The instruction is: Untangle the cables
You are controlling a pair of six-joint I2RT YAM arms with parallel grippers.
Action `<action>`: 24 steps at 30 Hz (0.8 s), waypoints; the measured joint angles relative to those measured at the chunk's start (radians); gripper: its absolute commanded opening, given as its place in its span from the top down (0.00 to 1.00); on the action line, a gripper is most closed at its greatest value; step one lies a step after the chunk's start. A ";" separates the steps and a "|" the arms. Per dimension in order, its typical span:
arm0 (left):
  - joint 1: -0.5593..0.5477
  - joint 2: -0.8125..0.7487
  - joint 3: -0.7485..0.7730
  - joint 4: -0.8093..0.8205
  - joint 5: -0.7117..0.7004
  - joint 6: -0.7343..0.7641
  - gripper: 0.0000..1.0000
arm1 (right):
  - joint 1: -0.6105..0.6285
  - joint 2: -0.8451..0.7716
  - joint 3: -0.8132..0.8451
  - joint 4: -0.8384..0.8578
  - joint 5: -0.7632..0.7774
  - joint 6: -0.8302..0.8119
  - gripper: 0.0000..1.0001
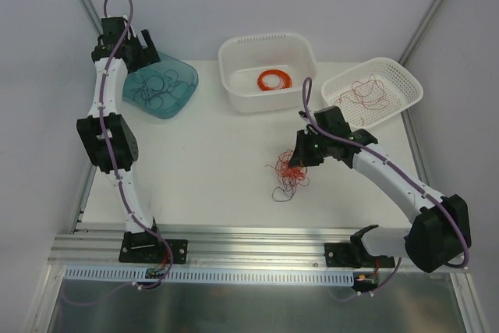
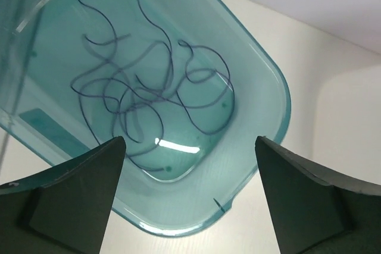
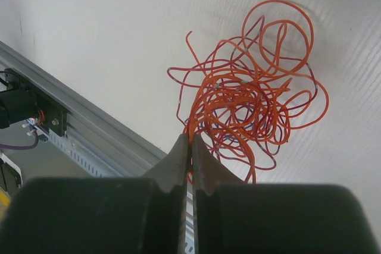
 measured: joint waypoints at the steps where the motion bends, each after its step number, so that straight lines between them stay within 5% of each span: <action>1: 0.000 -0.014 -0.029 0.000 0.021 -0.005 0.08 | 0.001 0.005 0.007 0.001 0.000 0.000 0.99; 9: -0.063 -0.289 -0.380 0.013 0.177 -0.024 0.10 | 0.006 0.028 0.045 0.028 0.002 0.009 0.99; 15: -0.324 -0.541 -0.713 0.069 0.253 -0.002 0.12 | 0.006 0.033 0.048 0.108 0.005 0.092 0.99; 24: -0.639 -0.713 -1.179 0.243 0.301 0.019 0.17 | 0.006 0.033 0.048 0.235 0.001 0.249 0.99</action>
